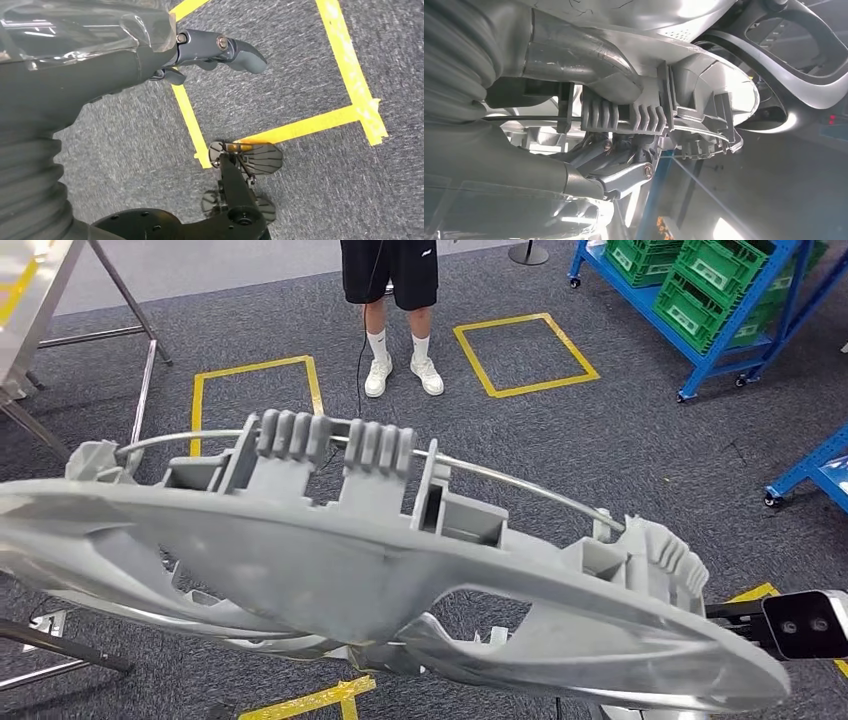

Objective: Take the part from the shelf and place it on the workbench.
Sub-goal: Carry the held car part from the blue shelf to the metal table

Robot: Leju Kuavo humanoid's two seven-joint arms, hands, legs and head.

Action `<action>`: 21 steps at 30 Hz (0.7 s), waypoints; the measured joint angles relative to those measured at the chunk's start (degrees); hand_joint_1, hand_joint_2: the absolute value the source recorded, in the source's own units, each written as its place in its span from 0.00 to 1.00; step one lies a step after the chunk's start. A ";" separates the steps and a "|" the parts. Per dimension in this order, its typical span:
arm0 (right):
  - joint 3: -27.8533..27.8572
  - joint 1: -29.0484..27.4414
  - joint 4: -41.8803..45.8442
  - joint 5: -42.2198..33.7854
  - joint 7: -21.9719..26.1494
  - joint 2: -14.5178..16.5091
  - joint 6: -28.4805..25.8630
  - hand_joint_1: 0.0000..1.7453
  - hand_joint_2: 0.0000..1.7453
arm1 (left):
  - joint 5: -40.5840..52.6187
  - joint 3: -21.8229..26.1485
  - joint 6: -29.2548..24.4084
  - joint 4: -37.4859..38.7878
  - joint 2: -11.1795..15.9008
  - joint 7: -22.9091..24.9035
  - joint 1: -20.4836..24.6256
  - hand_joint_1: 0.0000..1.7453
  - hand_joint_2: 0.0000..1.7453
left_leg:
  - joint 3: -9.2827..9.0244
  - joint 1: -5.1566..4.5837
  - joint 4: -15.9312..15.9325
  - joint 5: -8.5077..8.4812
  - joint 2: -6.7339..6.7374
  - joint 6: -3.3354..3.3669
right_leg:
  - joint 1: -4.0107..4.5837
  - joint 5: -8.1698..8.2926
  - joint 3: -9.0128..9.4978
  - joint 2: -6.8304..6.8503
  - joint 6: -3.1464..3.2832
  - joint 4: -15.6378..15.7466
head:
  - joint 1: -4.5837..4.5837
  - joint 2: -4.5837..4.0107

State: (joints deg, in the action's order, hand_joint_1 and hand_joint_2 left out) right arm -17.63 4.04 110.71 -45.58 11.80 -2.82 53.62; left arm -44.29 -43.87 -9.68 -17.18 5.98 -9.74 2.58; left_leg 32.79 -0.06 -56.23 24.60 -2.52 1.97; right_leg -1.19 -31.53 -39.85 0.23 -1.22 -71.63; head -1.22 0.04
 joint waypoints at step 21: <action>-0.01 0.09 -0.28 0.69 0.46 0.32 0.10 1.00 1.00 | 1.02 0.84 0.07 0.65 0.06 -0.01 -0.22 0.00 1.00 | 1.93 -0.53 -1.93 0.89 5.14 -1.40 | 0.89 4.06 7.19 5.07 1.46 13.19 | -0.32 0.00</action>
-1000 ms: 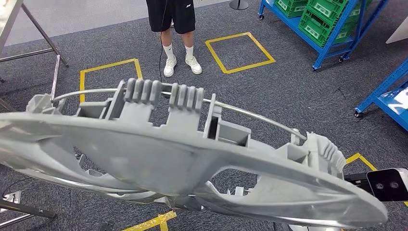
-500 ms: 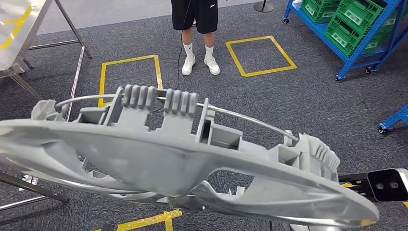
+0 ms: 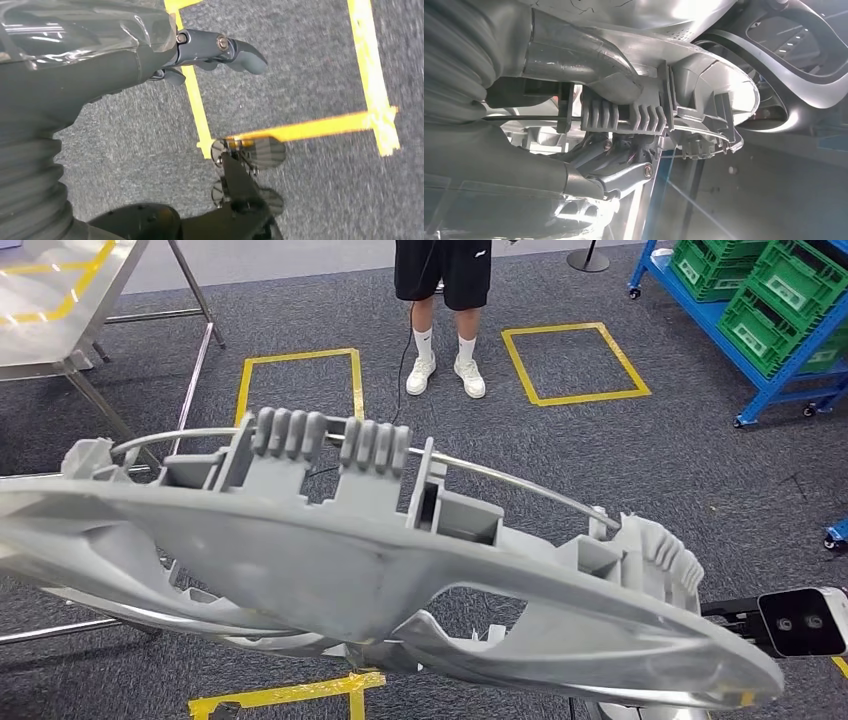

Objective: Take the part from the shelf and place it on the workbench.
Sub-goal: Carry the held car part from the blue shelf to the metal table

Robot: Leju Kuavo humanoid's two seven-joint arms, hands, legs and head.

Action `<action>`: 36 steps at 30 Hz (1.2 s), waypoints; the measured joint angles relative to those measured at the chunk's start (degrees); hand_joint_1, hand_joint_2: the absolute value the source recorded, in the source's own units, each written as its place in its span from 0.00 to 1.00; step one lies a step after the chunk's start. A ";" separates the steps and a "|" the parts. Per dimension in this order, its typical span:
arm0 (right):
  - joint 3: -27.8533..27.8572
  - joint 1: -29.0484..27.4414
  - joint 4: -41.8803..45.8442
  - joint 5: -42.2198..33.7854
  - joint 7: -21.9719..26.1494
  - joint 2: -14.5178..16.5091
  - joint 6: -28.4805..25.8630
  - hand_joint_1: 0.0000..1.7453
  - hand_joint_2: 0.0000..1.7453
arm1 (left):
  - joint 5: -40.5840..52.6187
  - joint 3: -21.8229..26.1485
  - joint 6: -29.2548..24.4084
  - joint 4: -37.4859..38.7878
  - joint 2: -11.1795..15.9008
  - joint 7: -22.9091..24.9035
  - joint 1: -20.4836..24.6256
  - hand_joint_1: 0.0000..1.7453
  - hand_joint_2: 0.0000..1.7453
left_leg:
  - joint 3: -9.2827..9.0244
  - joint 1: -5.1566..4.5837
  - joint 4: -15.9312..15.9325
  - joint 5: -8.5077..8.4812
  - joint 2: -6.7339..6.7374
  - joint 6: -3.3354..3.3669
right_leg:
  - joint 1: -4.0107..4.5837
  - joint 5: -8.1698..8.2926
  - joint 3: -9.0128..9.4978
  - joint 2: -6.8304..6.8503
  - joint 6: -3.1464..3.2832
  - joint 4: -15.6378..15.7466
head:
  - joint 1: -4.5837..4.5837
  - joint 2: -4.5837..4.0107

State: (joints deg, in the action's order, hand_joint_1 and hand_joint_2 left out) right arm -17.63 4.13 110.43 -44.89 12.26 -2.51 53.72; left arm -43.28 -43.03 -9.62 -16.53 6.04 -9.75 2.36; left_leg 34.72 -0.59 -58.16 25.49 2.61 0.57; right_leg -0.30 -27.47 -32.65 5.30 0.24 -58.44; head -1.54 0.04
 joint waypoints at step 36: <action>-0.28 0.33 -0.64 -0.32 0.56 0.18 -0.06 1.00 1.00 | 0.07 0.84 -0.17 0.54 0.41 -0.49 -0.45 0.00 1.00 | -0.60 1.10 0.96 -1.33 -3.18 1.00 | -0.72 -5.07 -4.33 -4.36 -0.72 -10.30 | 0.52 0.00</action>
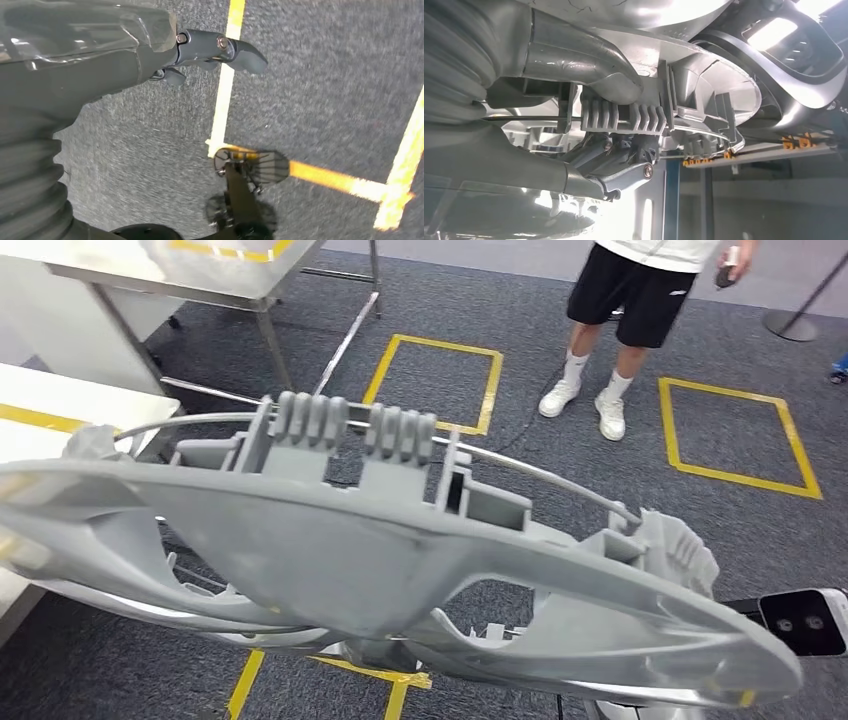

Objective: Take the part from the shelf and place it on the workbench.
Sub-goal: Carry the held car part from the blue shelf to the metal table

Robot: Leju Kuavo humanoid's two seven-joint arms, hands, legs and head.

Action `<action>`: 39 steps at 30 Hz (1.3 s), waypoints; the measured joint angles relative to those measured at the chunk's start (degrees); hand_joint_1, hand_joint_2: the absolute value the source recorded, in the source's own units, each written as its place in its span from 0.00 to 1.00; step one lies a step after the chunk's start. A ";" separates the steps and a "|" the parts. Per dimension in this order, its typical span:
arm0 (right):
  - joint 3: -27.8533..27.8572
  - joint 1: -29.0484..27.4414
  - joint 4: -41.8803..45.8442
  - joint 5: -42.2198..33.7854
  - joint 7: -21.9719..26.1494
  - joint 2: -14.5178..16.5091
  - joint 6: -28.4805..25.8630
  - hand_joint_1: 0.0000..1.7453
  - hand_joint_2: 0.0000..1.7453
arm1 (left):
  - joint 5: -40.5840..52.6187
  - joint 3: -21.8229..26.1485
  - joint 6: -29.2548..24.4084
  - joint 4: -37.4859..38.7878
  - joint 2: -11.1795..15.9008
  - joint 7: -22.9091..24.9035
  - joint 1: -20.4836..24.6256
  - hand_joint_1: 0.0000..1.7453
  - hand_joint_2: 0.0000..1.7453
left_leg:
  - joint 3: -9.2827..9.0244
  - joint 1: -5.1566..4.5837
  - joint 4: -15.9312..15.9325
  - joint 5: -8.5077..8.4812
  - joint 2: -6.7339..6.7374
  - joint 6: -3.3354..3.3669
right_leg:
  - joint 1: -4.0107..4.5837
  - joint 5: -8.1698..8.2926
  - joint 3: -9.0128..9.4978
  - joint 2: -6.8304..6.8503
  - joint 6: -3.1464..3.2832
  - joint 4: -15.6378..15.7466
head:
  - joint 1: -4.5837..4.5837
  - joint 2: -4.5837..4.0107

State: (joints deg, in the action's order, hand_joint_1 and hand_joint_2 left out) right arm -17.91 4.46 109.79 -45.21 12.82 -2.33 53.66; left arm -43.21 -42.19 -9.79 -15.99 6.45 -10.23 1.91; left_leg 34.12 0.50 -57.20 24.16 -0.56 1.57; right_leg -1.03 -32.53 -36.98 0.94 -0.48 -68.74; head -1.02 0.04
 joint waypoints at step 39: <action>-0.36 -0.09 0.21 0.56 0.05 -0.46 0.00 1.00 1.00 | 1.74 1.30 0.01 0.19 -0.32 -0.38 -0.20 0.00 1.00 | -0.61 0.37 -0.50 0.97 -5.84 -1.33 | -0.73 6.75 2.71 -3.64 -1.25 9.76 | 0.15 0.00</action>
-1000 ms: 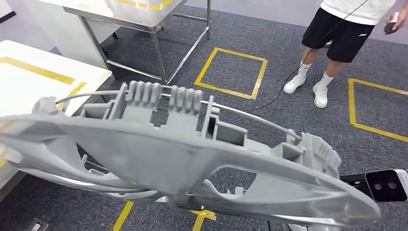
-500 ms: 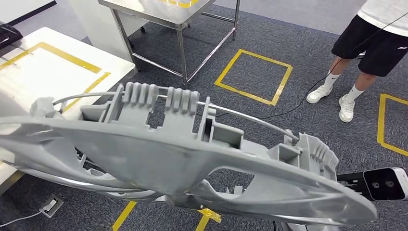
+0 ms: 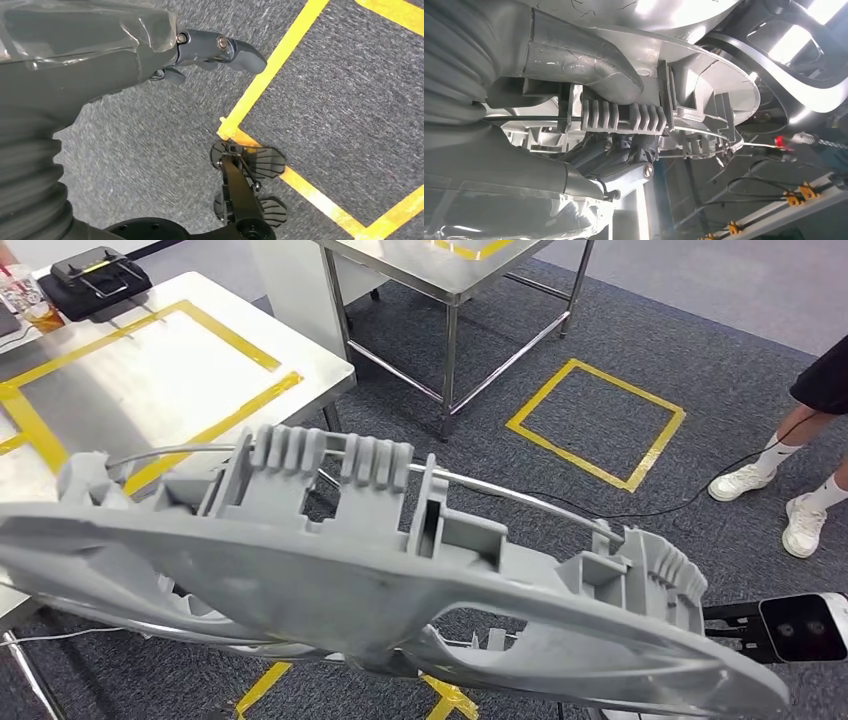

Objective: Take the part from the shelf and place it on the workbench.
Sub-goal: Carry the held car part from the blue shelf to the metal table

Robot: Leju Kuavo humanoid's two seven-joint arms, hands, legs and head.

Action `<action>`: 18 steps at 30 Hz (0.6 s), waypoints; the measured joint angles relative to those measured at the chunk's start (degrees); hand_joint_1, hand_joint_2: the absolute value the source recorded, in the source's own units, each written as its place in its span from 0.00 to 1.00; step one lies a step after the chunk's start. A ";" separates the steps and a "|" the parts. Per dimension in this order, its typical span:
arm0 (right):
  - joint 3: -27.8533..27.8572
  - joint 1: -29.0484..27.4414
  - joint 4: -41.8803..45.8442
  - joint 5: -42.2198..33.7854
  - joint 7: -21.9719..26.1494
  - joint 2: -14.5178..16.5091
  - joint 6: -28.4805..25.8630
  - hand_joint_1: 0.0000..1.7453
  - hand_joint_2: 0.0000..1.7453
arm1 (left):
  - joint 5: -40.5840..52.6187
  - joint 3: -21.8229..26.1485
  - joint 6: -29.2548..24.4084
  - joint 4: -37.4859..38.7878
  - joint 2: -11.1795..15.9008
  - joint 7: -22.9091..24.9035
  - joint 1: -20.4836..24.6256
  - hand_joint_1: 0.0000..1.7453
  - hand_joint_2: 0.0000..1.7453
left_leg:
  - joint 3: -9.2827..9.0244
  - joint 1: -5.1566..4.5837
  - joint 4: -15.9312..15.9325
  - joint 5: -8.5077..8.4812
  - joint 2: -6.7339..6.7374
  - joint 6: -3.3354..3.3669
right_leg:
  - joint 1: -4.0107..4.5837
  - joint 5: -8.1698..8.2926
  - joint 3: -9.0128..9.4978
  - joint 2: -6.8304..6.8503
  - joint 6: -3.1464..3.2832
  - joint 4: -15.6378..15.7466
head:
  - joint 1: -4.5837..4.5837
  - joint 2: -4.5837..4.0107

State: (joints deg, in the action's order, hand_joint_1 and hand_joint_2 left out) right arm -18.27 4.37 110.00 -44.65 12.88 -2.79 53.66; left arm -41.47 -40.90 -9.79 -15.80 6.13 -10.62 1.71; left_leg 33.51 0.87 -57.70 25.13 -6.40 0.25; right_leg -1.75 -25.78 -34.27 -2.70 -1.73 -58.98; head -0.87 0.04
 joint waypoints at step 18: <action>0.02 -0.38 0.04 0.02 0.38 0.30 0.06 1.00 1.00 | 2.09 0.99 -0.32 -0.05 1.02 0.56 -0.10 0.00 1.00 | 1.07 -1.76 -0.19 -0.25 9.09 2.14 | 2.06 -1.78 2.13 9.20 2.43 0.52 | -0.43 0.00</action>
State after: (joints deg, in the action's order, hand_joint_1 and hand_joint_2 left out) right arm -18.25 3.98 110.04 -44.63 13.26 -2.50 53.72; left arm -39.37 -39.91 -10.10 -15.85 7.14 -10.05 1.61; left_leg 34.58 -0.89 -57.89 24.87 2.69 2.38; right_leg 0.31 -27.56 -32.15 6.50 0.70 -58.46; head -1.29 0.04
